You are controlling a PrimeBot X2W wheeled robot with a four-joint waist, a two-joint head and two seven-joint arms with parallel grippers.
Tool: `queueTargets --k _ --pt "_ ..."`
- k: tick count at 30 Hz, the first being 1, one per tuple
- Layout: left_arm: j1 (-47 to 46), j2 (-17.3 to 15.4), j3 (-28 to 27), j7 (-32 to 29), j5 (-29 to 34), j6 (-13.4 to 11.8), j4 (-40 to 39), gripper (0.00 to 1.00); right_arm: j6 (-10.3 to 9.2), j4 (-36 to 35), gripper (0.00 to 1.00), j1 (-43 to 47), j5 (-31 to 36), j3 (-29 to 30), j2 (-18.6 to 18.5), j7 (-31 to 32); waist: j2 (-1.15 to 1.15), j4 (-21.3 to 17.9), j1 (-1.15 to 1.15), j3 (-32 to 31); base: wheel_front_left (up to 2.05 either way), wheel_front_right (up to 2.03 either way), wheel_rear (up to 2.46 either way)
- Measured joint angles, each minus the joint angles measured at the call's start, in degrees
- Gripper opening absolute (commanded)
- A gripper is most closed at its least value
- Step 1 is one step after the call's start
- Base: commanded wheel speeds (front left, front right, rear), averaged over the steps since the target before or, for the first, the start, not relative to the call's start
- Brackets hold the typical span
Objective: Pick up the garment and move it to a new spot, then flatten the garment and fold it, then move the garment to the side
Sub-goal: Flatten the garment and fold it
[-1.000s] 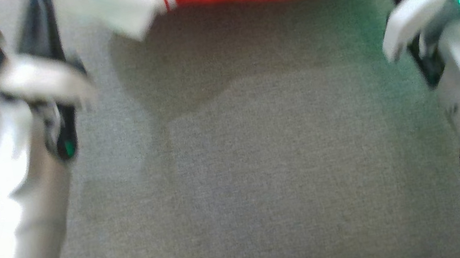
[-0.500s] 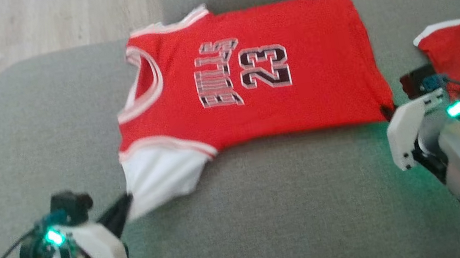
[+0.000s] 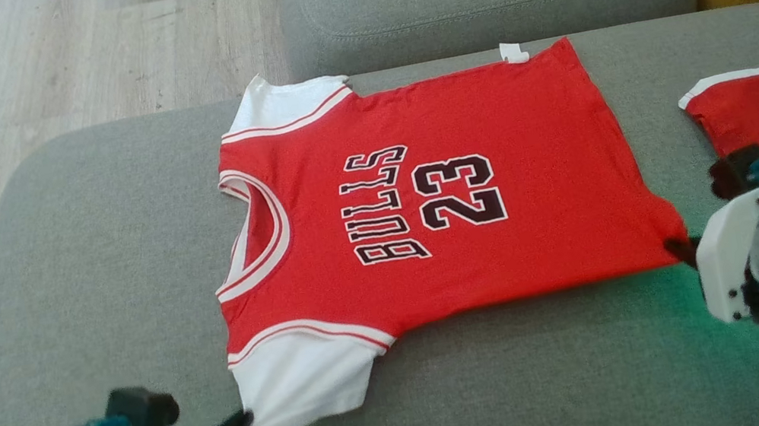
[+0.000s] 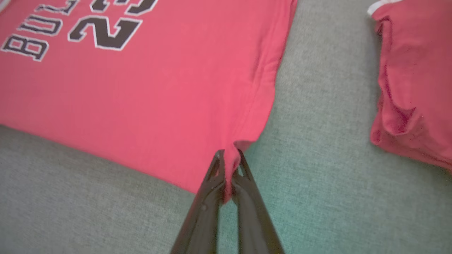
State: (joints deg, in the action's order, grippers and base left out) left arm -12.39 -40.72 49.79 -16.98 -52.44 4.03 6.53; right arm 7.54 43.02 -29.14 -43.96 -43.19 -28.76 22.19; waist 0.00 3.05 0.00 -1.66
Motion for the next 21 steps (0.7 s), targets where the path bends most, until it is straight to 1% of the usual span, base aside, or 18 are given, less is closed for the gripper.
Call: queueTargets --k 2,4,7,12,16,18,21 --pt "-0.15 -0.10 -1.04 0.76 0.00 -1.22 -1.66 0.00 0.00 -1.99 0.00 0.38 -1.67 1.23 -0.93 -0.09 0.00 -0.02 0.00 0.10 0.00 0.00 0.00" --pt "-0.33 -0.09 -1.96 1.71 0.00 -2.31 -2.32 0.00 0.00 -3.07 0.00 0.43 -2.47 2.30 -1.12 -0.74 0.00 -0.06 0.00 0.29 0.00 0.00 0.00" --pt "-0.79 0.03 -2.63 2.50 0.04 -3.01 -2.65 0.00 0.00 -3.86 0.00 0.43 -3.32 4.27 -0.88 -1.57 0.00 -0.20 0.01 0.79 0.00 0.00 0.00" --pt "-4.90 0.46 -3.83 2.69 0.26 -2.99 -1.85 0.00 0.00 -4.03 0.00 0.37 -4.03 8.11 -0.18 -2.03 0.00 -0.55 0.01 2.38 0.00 0.00 0.00" --pt "-8.92 1.44 -5.10 2.36 0.25 -2.44 0.43 0.00 0.00 -3.41 0.00 -0.08 -4.03 10.76 1.86 -2.01 0.00 -0.89 0.01 3.69 0.00 0.00 0.00" --pt "-10.73 1.81 -5.26 2.05 0.31 -2.27 1.81 0.00 -0.01 -2.74 0.00 -1.26 -4.34 12.45 3.31 -1.65 0.00 -1.14 0.01 4.27 0.00 0.00 0.00" --pt "-13.57 2.36 -5.23 1.08 0.67 -1.42 4.70 0.00 0.00 -1.59 0.00 -3.84 -3.98 13.48 4.57 -0.89 0.00 -1.51 0.01 5.26 0.00 0.00 0.00"
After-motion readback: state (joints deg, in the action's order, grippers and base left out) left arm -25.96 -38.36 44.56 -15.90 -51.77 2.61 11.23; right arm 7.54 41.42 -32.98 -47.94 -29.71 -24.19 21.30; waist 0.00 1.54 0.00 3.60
